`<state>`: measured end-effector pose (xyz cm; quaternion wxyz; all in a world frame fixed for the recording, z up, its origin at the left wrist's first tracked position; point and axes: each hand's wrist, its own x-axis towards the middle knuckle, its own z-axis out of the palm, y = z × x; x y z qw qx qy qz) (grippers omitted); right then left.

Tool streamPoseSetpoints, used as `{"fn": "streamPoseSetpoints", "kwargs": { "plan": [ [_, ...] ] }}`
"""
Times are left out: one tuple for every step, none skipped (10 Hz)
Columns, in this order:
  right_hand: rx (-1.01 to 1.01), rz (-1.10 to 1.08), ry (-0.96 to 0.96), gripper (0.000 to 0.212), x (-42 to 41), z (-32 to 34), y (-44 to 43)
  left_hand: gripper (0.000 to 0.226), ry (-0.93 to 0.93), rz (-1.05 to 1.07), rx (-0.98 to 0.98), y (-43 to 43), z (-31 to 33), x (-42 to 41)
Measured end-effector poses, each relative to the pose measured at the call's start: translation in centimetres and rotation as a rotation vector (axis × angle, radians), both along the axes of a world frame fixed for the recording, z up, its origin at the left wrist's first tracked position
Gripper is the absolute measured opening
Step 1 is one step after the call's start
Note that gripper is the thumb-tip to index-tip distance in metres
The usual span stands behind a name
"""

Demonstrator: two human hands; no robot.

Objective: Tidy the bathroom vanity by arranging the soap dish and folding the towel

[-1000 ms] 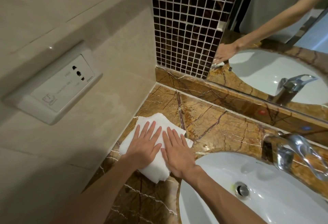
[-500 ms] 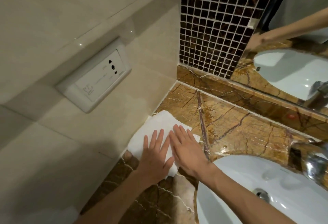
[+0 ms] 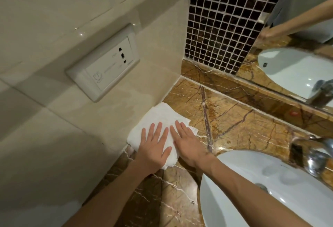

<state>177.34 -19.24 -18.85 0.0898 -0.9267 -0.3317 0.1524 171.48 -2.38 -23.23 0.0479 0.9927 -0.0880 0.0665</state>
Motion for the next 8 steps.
{"fn": "streamPoseSetpoints", "kwargs": {
  "plan": [
    [0.039, -0.028, -0.021, 0.058, -0.5, -0.2, -1.0, 0.059, -0.005, 0.055, -0.028, -0.4, -0.1, -0.8],
    [0.031, -0.037, -0.023, 0.057, -1.6, -0.7, -1.6, 0.055, -0.083, 0.004, -0.036, -0.2, -0.6, -1.6],
    [0.028, -0.071, -0.017, 0.057, -1.7, -1.2, -1.1, 0.053, -0.033, -0.008, -0.042, 0.1, -0.3, -1.3],
    [0.048, -0.114, 0.020, 0.059, -1.7, -1.3, -0.4, 0.057, 0.118, 0.048, -0.056, 0.0, 0.0, -1.1],
    [0.035, -0.125, 0.042, 0.062, -1.8, -1.0, -0.3, 0.062, 0.238, 0.104, -0.041, -0.2, 0.4, -0.8],
    [-0.014, -0.105, 0.046, 0.066, -1.6, -0.4, -0.2, 0.063, 0.316, 0.138, 0.037, -0.3, 1.2, -0.4],
    [-0.052, -0.106, 0.019, 0.066, -1.7, 0.8, -0.1, 0.064, 0.394, 0.178, 0.035, -1.0, 2.9, -0.1],
    [-0.021, -0.133, -0.004, 0.060, -1.7, 1.9, -0.2, 0.059, 0.360, 0.223, -0.075, -2.0, 5.5, 0.0]
  ]
}}
